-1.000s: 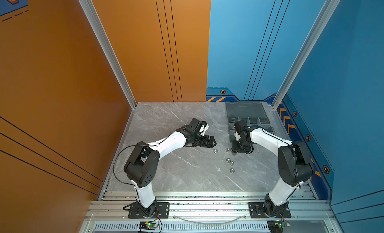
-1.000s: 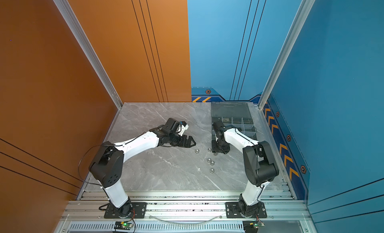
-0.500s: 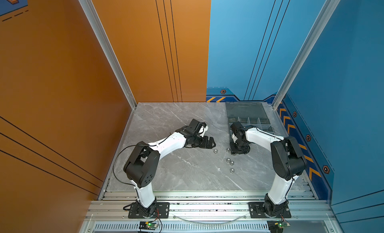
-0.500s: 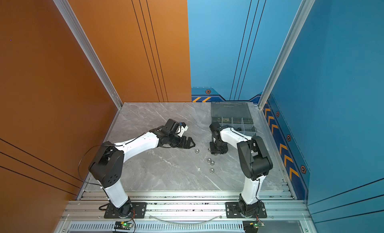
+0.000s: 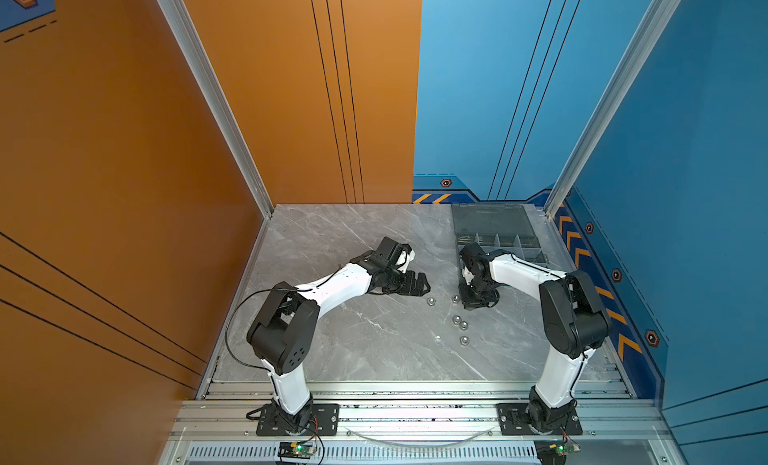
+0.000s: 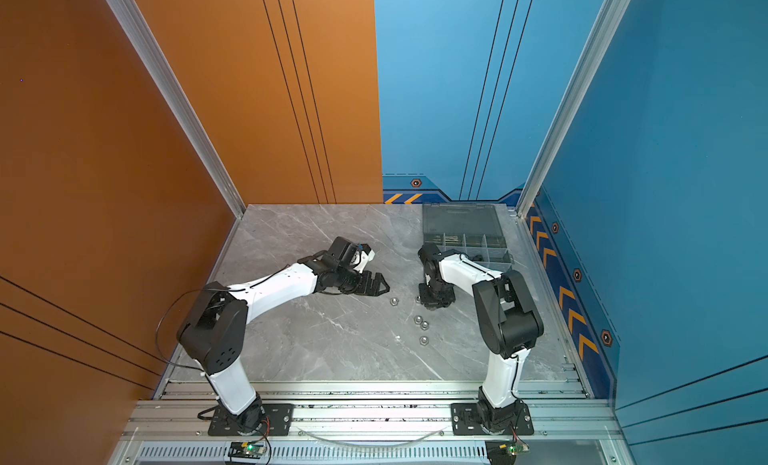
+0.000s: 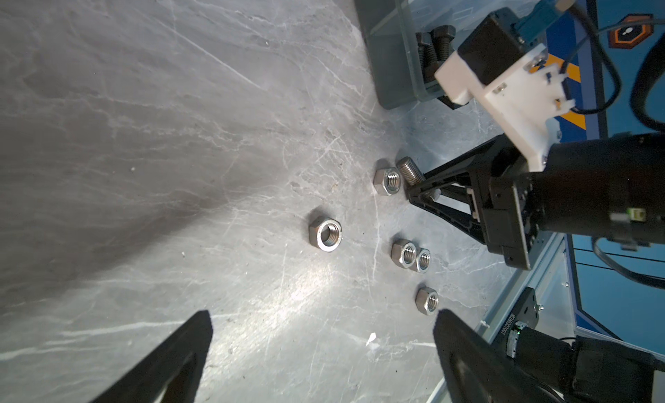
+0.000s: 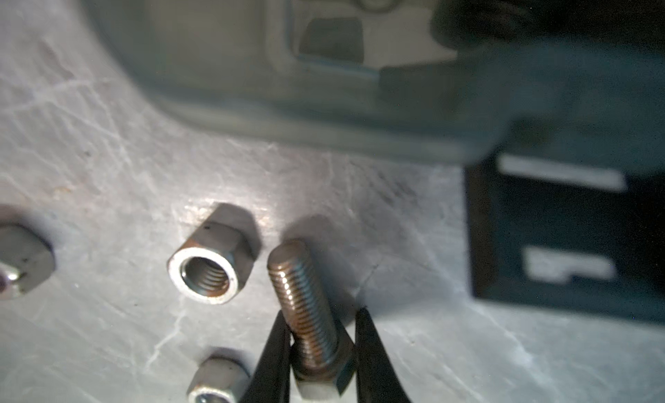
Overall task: Sort the screws and nuts into containers
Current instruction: Pick up the screw from the center of the table, then place the screw into the container.
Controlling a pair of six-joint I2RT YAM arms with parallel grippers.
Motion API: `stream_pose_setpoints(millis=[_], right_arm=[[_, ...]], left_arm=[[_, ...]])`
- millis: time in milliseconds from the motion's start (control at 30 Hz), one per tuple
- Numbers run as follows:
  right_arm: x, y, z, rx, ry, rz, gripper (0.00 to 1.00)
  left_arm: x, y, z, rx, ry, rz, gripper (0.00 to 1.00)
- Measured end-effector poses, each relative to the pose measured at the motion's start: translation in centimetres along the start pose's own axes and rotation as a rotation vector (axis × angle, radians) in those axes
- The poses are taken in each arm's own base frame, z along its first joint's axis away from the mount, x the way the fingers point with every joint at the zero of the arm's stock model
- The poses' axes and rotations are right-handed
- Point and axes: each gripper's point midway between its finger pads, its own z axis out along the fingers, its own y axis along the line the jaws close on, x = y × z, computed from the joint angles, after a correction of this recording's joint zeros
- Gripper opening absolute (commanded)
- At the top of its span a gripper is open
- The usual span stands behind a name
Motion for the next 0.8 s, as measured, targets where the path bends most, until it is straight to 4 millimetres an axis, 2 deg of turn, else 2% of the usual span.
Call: stream_pose_setpoints(millis=[100,300,367,467,667,800], right_arm=[[0.0,0.1,-0.1,-0.007,0.000,0.000,0.00],[0.0,0.3,-0.6,-0.053,-0.007,0.026,0.00],[-0.1,0.1,-1.5,-0.087,-0.024,0.050,0.00],[-1.1,-0.6,-4.0,-0.142,-0.094,0.094,0.00],[-2.5,-3.5,-8.7,-0.190,-0.235,0.193,0.00],[-3.6,-7.2,-10.6,-0.180,-0.290,0.310,0.00]], left_arm=[[0.2,0.1,-0.1,-0.002,0.002,-0.002,0.98],[0.1,0.0,-0.2,0.000,-0.002,0.000,0.98],[0.1,0.0,-0.3,0.001,-0.003,0.000,0.98],[0.1,-0.1,-0.3,0.002,-0.005,0.001,0.98],[0.1,-0.1,-0.3,0.002,-0.005,0.001,0.98],[0.1,-0.1,-0.3,0.002,-0.005,0.001,0.98]])
